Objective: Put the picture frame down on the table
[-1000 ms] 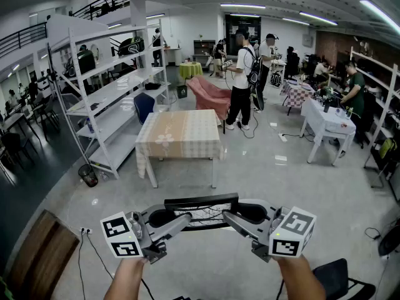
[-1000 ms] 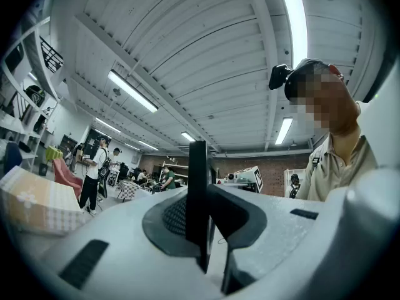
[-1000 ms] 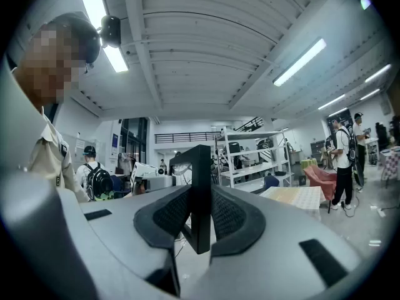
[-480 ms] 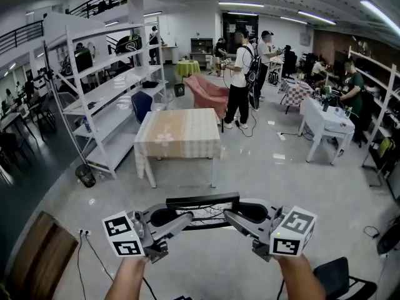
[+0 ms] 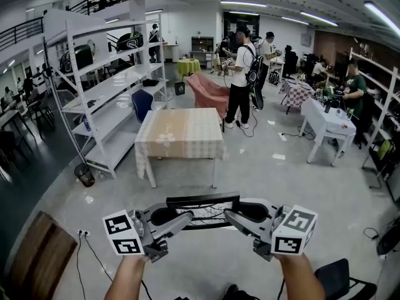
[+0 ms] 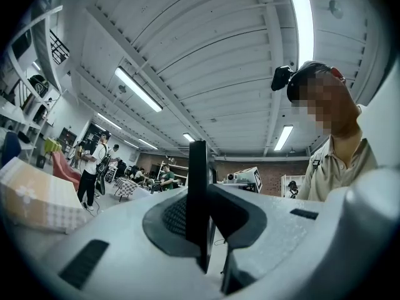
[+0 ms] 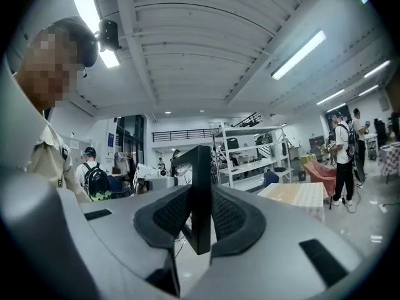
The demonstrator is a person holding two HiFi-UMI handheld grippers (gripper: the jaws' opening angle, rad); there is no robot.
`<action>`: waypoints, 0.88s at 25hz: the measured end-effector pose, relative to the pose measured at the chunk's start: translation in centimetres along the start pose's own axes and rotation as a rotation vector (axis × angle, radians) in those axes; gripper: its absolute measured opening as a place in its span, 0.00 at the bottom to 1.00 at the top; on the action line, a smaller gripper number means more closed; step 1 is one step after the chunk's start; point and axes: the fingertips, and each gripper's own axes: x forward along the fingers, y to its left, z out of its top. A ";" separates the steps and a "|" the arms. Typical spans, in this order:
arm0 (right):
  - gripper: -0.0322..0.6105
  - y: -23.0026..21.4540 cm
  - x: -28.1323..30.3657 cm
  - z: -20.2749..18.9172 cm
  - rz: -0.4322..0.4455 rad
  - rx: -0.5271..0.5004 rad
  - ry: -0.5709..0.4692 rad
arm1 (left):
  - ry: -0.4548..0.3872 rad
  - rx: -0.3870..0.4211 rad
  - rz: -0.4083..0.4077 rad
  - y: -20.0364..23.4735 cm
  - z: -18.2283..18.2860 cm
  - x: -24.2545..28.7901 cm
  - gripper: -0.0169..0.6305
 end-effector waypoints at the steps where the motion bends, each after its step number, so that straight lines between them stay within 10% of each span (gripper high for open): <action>1: 0.18 -0.5 0.3 -0.1 0.000 0.003 0.002 | 0.002 -0.003 0.000 0.6 -0.1 0.1 0.10; 22: 0.18 -19.6 5.4 2.4 0.114 0.029 -0.027 | 0.041 -0.004 0.097 17.4 2.0 9.4 0.10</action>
